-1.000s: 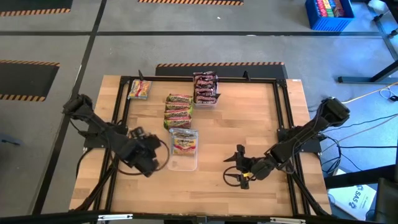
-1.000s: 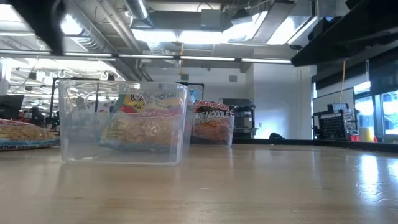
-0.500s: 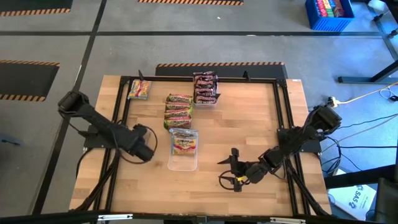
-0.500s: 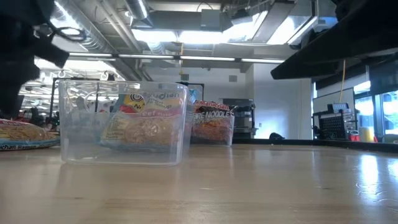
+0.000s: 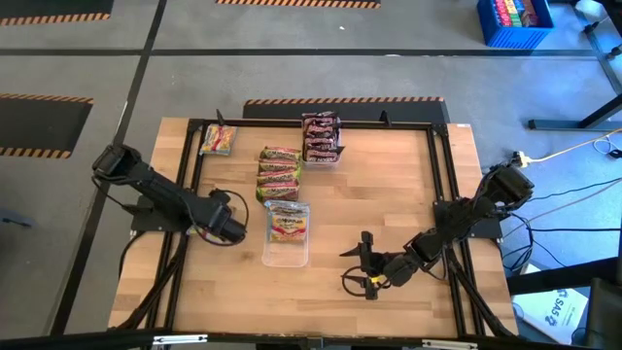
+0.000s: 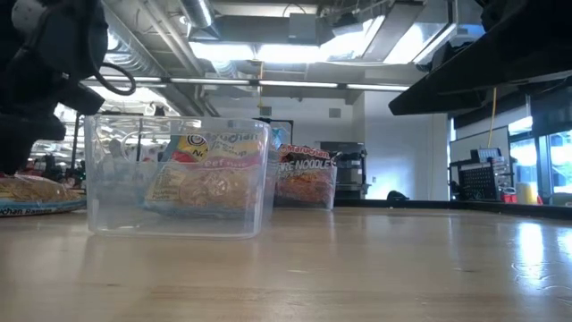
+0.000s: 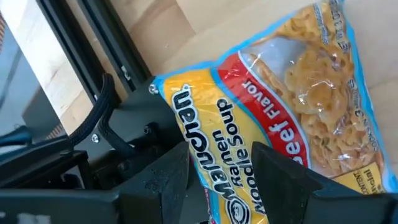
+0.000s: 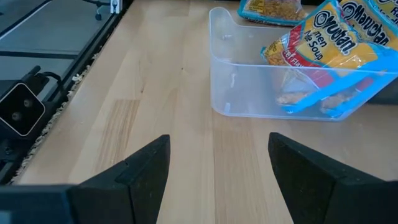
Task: Sort Maruchan noodles
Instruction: Put the bottom blue noodle pack into the bottom transparent bin
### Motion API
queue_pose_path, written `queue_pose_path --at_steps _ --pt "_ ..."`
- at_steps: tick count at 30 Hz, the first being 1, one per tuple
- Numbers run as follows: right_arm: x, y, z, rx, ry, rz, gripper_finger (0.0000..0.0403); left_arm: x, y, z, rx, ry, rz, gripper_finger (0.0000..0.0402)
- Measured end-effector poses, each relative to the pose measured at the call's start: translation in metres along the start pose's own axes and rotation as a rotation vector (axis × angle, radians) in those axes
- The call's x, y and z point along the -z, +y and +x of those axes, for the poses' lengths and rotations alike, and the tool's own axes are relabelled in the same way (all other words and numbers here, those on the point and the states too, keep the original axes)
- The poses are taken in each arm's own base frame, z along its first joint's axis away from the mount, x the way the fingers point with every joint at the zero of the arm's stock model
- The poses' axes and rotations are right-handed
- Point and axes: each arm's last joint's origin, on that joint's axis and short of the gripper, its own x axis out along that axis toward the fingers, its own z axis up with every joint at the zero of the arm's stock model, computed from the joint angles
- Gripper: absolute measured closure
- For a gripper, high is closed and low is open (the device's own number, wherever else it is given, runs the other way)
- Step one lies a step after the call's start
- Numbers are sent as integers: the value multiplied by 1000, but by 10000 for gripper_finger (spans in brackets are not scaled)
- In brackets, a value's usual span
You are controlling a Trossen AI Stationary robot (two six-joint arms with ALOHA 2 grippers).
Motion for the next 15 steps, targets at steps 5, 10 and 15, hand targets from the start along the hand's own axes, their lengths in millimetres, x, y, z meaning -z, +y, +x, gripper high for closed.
queue_pose_path --at_steps 5,10,15 --pt "0 0 0 -1 0 0 149 0 -6 3 -23 1 67 233" --pt "0 0 0 1 3 -2 149 -1 -14 7 -34 -4 143 234" --pt "0 0 0 1 5 -2 149 -3 -21 8 -11 -19 214 234"
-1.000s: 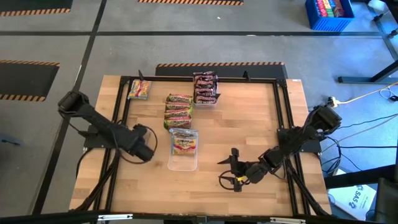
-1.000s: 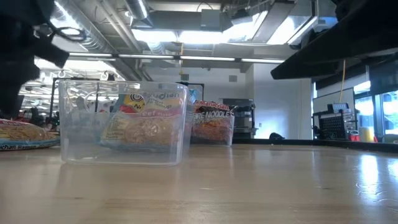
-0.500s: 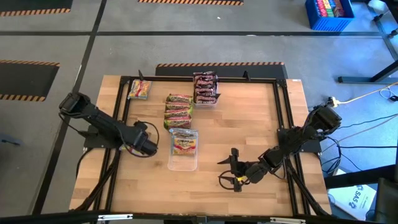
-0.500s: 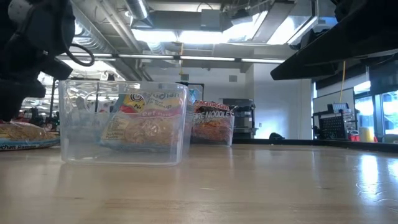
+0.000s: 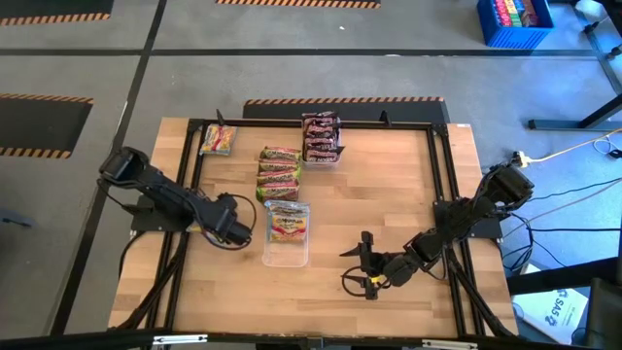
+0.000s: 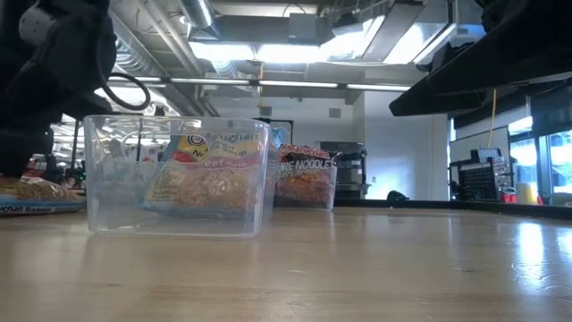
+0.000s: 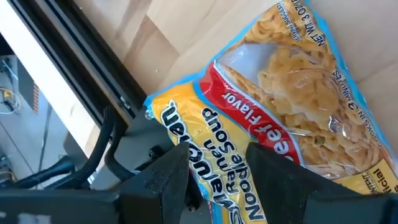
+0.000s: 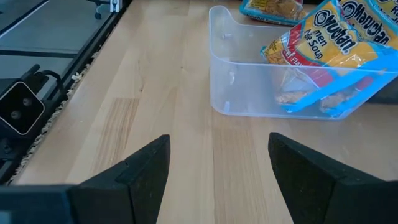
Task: Sort Maruchan noodles
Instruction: Put the bottom blue noodle pack into the bottom transparent bin
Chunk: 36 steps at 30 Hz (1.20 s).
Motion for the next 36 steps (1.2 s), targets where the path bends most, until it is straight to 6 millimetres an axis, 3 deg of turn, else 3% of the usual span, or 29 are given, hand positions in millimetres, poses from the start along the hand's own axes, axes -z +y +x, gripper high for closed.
queue_pose_path --at_steps 10,18,36 --pt "-1 0 0 -2 -5 3 149 9 -14 -18 85 -52 48 234" --pt "-2 1 0 -7 -20 12 149 31 -36 -35 265 -106 107 233" --pt "-2 1 0 -4 -19 10 149 62 -67 -50 562 -264 227 233"
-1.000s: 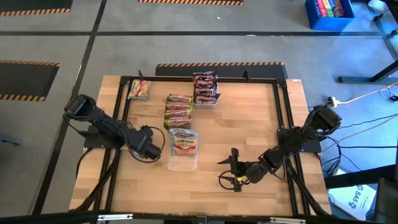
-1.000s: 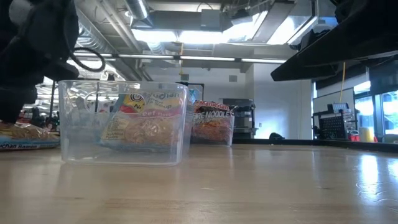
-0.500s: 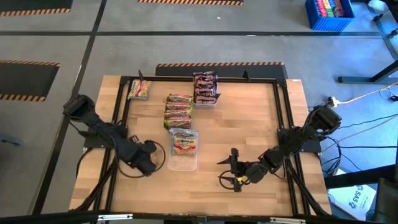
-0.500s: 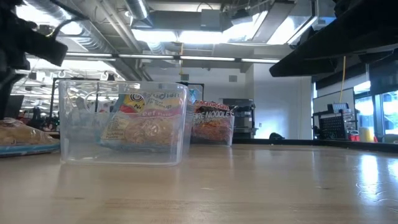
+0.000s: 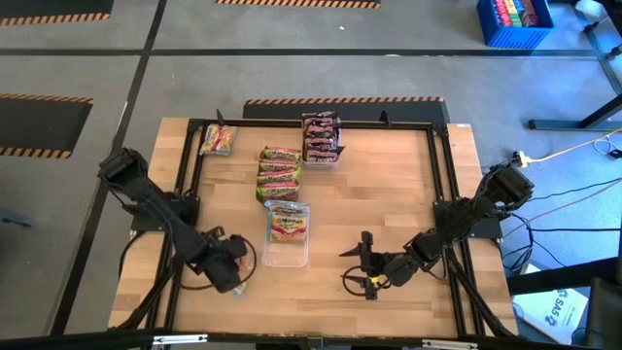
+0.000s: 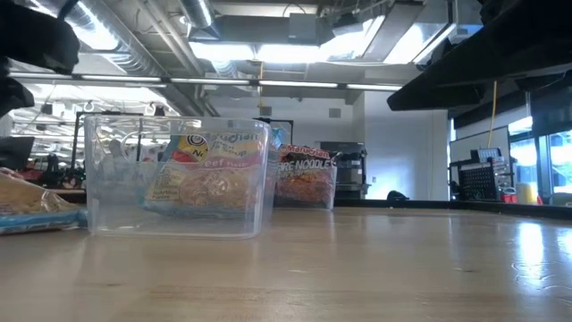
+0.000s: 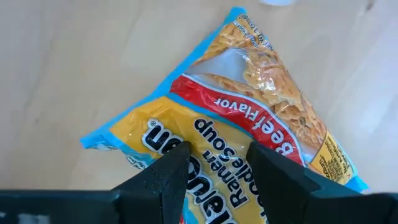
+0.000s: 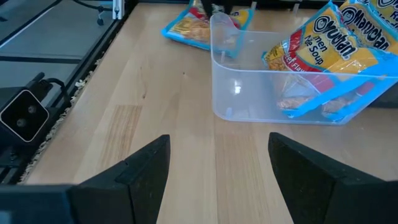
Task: Sort Maruchan noodles
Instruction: Put the bottom blue noodle pack into the bottom transparent bin
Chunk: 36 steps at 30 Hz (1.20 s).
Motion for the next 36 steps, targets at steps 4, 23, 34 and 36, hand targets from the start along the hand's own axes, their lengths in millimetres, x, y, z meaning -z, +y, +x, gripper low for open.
queue_pose_path --at_steps 4,23,34,36 --pt "0 -1 0 24 -2 7 149 6 -8 -1 52 -29 8 233" --pt "0 -1 0 24 -2 4 149 2 -45 19 288 -104 49 233" --pt "0 -1 0 25 -1 4 149 -13 -48 21 290 -264 76 233" --pt "0 -1 0 25 -1 4 149 -17 -50 23 302 -297 88 233"
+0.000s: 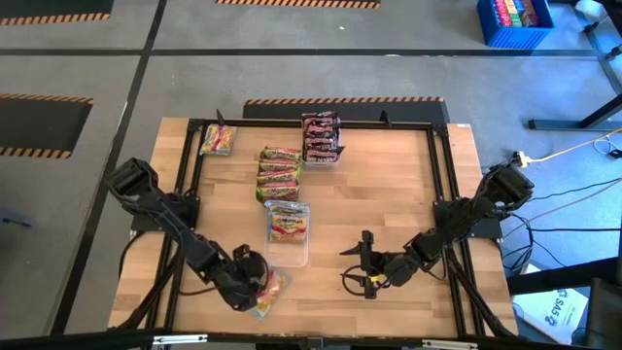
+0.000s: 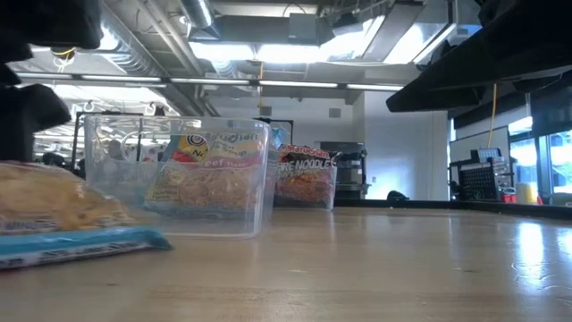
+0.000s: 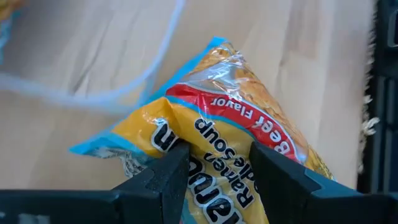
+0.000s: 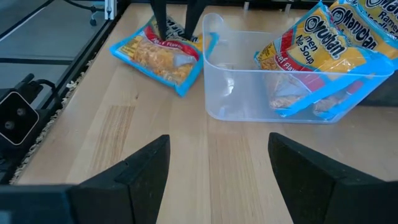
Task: Sort Maruchan noodles
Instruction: Put the bottom blue noodle pack into the bottom transparent bin
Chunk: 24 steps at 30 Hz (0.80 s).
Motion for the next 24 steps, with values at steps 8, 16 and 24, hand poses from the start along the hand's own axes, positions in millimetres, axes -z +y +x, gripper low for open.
queue_pose_path --at_steps 8,16,24 --pt "1 0 0 3 8 -3 149 -13 -5 9 66 -94 53 233" --pt "1 0 0 2 8 -3 149 -19 -13 -23 164 -130 43 233" --pt "1 0 0 -1 13 -6 149 4 -25 -35 269 16 50 233"
